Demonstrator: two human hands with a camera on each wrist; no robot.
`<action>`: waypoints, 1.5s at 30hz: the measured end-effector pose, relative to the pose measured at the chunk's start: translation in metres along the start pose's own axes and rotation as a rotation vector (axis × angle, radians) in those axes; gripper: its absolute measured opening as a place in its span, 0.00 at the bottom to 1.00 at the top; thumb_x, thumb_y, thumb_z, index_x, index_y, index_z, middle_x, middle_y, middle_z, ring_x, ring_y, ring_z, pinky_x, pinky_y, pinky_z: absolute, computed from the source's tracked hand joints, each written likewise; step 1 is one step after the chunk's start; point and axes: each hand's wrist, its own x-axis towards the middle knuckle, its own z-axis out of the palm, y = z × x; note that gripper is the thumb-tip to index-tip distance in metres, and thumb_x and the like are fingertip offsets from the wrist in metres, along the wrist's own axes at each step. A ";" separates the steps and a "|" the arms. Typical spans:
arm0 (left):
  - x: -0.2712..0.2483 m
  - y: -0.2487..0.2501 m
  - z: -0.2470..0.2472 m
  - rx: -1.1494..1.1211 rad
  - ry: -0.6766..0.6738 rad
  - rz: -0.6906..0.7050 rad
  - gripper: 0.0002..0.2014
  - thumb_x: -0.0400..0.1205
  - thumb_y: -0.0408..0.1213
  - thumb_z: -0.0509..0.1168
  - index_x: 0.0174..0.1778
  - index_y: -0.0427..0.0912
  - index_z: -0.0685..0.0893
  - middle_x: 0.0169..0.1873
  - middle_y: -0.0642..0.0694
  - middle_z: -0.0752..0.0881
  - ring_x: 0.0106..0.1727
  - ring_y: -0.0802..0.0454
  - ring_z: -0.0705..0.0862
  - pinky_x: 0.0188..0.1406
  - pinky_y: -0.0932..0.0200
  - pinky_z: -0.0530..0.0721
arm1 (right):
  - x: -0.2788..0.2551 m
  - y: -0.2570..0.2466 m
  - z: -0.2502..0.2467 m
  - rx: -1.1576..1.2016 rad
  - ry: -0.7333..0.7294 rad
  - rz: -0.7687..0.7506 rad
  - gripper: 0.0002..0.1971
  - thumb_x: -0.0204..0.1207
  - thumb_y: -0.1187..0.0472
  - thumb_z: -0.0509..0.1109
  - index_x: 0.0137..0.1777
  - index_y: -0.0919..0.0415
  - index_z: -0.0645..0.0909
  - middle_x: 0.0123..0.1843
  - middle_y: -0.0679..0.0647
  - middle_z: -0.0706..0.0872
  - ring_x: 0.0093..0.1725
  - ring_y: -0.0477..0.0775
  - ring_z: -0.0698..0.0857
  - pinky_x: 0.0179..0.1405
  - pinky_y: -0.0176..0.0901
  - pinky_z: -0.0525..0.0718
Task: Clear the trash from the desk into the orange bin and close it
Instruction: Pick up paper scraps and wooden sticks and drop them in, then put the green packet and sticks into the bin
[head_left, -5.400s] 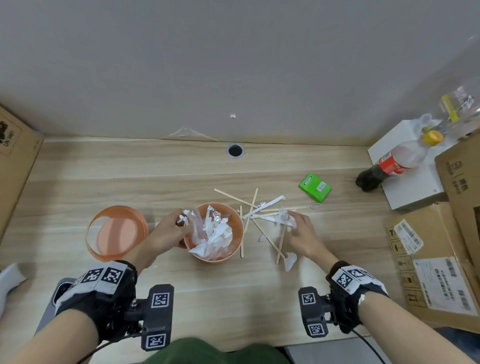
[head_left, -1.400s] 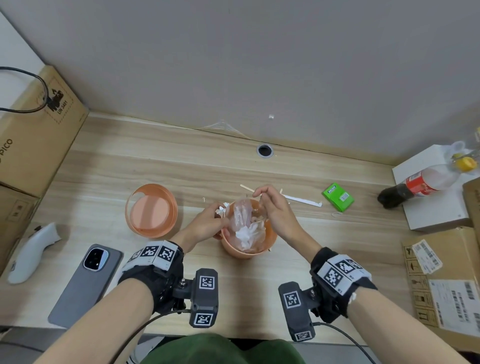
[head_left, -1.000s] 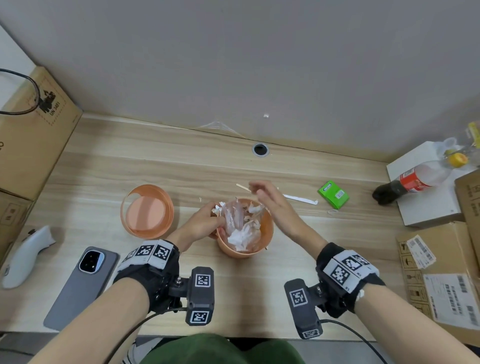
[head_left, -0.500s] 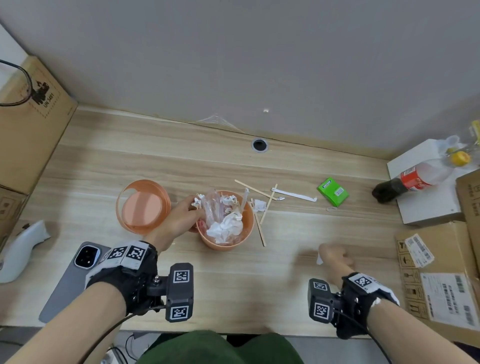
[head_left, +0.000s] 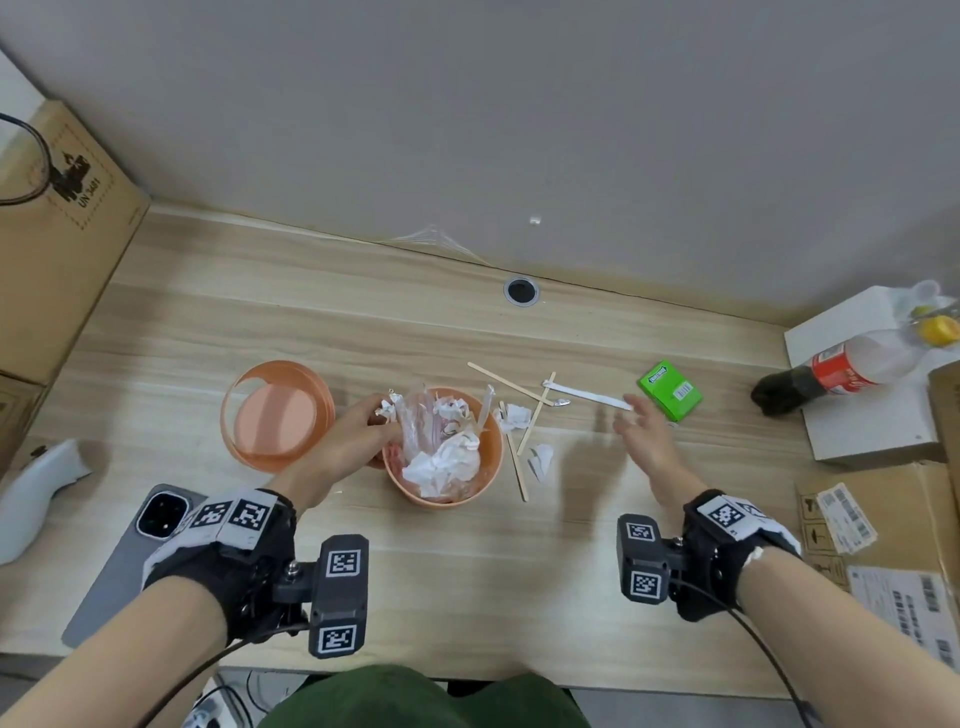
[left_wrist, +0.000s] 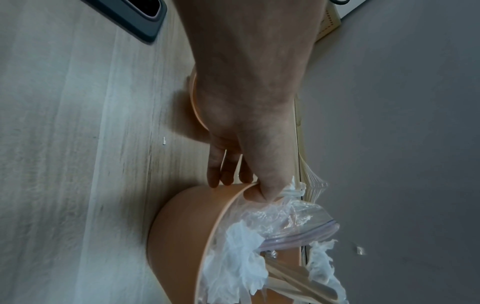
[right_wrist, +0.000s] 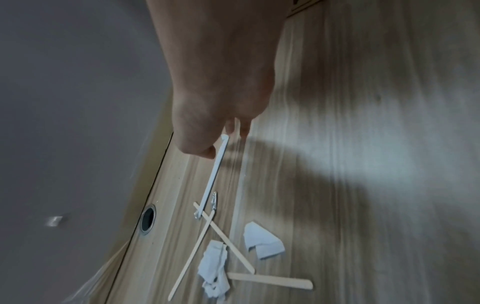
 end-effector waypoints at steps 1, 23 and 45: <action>0.000 0.000 0.000 0.004 0.005 0.000 0.13 0.78 0.29 0.62 0.57 0.43 0.82 0.38 0.37 0.86 0.39 0.46 0.87 0.55 0.44 0.88 | 0.007 -0.001 -0.001 -0.089 0.009 -0.037 0.26 0.77 0.66 0.65 0.75 0.56 0.69 0.78 0.57 0.68 0.75 0.58 0.70 0.76 0.54 0.69; 0.001 0.001 0.000 -0.006 0.031 -0.020 0.12 0.81 0.30 0.63 0.56 0.49 0.83 0.38 0.44 0.89 0.38 0.52 0.90 0.43 0.56 0.86 | 0.068 0.012 -0.044 -0.633 0.037 0.028 0.37 0.71 0.53 0.73 0.78 0.54 0.61 0.80 0.68 0.58 0.81 0.67 0.57 0.79 0.56 0.56; -0.007 0.008 0.017 -0.028 0.010 -0.031 0.17 0.76 0.31 0.64 0.61 0.43 0.83 0.40 0.36 0.90 0.40 0.47 0.89 0.57 0.42 0.89 | -0.094 -0.108 0.022 -0.144 -0.657 -0.580 0.27 0.65 0.52 0.81 0.61 0.41 0.71 0.63 0.42 0.77 0.58 0.41 0.78 0.49 0.29 0.76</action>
